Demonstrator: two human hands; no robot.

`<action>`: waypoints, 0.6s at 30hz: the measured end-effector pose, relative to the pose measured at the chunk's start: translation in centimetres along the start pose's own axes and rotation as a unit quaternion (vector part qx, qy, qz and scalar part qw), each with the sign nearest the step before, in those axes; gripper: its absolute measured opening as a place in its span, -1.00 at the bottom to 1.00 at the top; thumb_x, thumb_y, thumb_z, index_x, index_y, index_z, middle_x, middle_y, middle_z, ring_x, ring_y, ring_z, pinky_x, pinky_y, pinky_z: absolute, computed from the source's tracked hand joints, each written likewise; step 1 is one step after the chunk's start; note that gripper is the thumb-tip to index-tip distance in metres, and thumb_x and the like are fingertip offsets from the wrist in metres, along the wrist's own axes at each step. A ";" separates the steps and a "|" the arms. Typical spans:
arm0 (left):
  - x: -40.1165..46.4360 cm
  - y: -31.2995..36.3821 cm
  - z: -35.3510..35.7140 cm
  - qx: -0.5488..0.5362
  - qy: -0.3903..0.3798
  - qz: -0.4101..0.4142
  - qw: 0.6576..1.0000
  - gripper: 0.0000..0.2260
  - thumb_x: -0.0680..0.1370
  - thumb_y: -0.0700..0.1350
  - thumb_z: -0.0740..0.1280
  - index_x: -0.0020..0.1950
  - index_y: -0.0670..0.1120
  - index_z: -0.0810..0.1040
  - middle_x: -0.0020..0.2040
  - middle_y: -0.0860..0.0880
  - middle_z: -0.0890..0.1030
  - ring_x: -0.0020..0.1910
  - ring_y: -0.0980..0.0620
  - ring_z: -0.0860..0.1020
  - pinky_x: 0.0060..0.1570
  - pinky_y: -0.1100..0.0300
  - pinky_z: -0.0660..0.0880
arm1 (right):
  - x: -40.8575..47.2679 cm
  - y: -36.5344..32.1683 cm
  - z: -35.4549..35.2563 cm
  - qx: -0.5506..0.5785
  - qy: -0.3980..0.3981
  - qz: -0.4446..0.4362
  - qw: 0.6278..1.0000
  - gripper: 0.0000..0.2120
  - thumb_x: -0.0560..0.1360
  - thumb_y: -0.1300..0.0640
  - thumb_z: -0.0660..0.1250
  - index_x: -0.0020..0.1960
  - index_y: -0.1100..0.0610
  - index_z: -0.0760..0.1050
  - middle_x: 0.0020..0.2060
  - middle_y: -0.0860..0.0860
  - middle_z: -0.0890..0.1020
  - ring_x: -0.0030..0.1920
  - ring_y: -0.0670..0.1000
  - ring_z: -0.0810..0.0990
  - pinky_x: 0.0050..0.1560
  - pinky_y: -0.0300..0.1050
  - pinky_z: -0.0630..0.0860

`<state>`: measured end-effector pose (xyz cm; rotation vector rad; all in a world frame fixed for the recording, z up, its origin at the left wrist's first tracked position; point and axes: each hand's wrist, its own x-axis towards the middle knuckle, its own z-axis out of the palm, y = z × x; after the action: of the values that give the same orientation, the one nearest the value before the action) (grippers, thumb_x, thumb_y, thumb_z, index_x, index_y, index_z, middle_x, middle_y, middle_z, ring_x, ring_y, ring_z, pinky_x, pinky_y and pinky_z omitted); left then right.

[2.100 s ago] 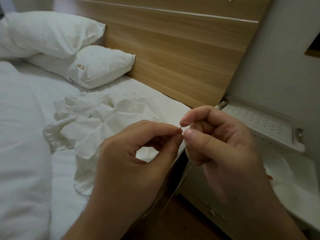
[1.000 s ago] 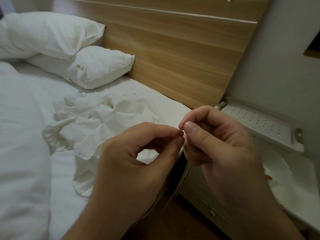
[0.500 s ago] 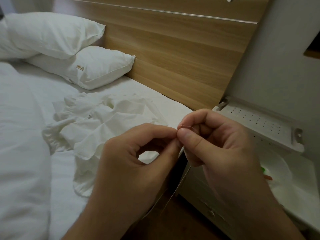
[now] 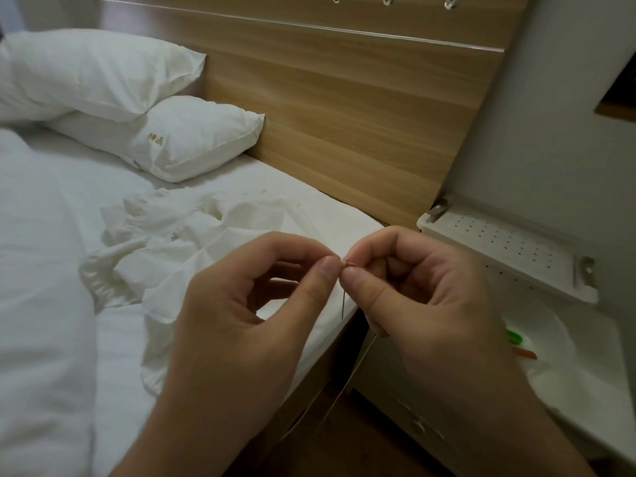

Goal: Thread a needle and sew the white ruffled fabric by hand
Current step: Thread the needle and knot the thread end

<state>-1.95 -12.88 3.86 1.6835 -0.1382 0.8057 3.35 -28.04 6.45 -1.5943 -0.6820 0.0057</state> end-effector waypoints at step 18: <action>0.2 -0.3 -0.4 -0.064 0.033 -0.056 0.996 -0.87 0.60 -0.06 0.34 -0.08 -0.07 0.62 -0.31 -0.10 0.60 -0.28 -0.05 0.61 -0.11 0.16 0.63 | 0.2 1.0 0.1 0.008 -0.016 0.051 0.999 -0.94 0.49 0.19 0.47 -0.13 0.05 0.64 -0.38 0.09 0.57 -0.40 -0.03 0.45 -0.39 -0.20 0.42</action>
<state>-1.86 -12.37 3.78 1.5275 -0.0480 0.7517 3.84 -27.82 5.60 -1.6154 -0.6231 0.1122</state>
